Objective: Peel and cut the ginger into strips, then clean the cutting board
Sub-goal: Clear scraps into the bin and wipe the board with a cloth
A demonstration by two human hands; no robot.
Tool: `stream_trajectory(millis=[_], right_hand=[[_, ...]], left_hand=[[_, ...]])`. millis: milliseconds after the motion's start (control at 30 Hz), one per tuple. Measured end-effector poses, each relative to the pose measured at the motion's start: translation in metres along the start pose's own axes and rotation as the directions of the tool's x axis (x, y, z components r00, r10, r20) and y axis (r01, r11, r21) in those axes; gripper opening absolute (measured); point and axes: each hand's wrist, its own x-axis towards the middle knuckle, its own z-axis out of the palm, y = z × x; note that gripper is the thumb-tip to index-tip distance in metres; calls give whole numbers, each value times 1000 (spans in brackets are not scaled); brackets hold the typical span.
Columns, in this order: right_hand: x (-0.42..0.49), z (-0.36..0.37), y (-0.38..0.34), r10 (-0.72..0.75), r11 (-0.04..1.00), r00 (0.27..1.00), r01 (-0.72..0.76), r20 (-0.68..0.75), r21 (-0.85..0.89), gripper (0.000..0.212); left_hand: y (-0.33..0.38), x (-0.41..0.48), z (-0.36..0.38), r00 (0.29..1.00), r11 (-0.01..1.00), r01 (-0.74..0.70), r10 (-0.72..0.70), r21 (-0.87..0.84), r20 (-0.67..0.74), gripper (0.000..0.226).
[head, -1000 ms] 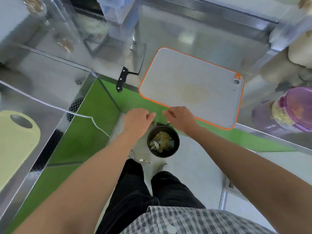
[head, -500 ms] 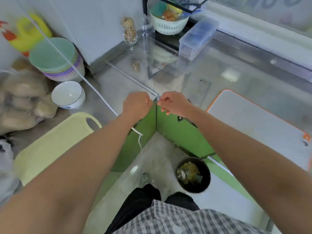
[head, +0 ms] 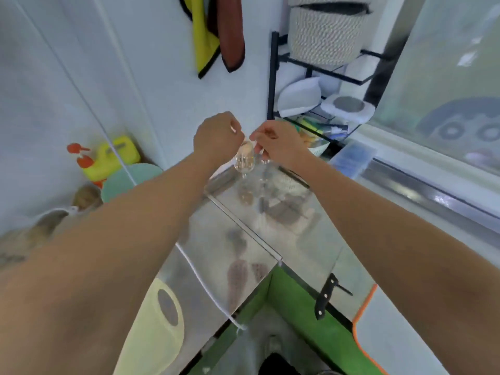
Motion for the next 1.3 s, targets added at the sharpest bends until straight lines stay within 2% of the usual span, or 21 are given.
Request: stream_trajectory(millis=[167,333,400,467,533,633,667,767,833,867,967,1033,1133,1233,1300], right_hand=[[76,-37,-53,-134,988,984,142,-119,54,14],[139,-68,-108,-282,946,924,312,-258,86,17],[157,-75,-130,-353,917,884,393,-307,75,24],[173,-78,-151,-394,897,875,433,-282,91,36],[182,-78,-170,-395,891,896,427,-202,153,49],[195,-75,-188,-381,895,918,397,-112,202,59],[200,-74,-192,-383,896,914,403,-131,189,55],[215,-75,-203,-418,884,873,454,-252,109,18],[223,-78,-213,-431,860,857,485,-284,158,27],[224,-80,-219,-414,843,866,481,-278,240,27],[226,-90,-238,-350,768,917,398,-192,502,21],[230,-96,-248,-353,728,920,386,-173,567,22],[236,-103,-262,-407,604,868,490,-285,629,18],[241,-112,-275,-409,463,802,594,-436,658,14],[245,-114,-279,-386,439,799,598,-460,671,13]], left_hand=[[36,74,-52,963,998,-52,43,-28,-266,26],[73,127,-104,839,992,-89,27,-89,-543,25],[80,143,-121,808,989,-118,42,-93,-587,29],[84,157,-135,809,987,-127,44,-101,-586,37],[85,172,-148,828,984,-104,4,-146,-561,43],[84,187,-165,857,973,-66,-60,-223,-512,42],[84,191,-169,863,972,-67,-57,-226,-502,40],[84,200,-178,865,962,-114,-26,-248,-502,36],[84,205,-183,867,945,-150,-16,-291,-498,37],[85,208,-186,868,934,-169,-10,-314,-497,38],[92,213,-193,856,906,-225,9,-358,-516,38],[97,215,-197,838,904,-243,13,-352,-546,35],[104,219,-204,813,873,-259,-34,-412,-582,28],[107,223,-211,827,838,-264,-58,-478,-559,32],[105,226,-214,839,872,-251,-21,-421,-544,32]])
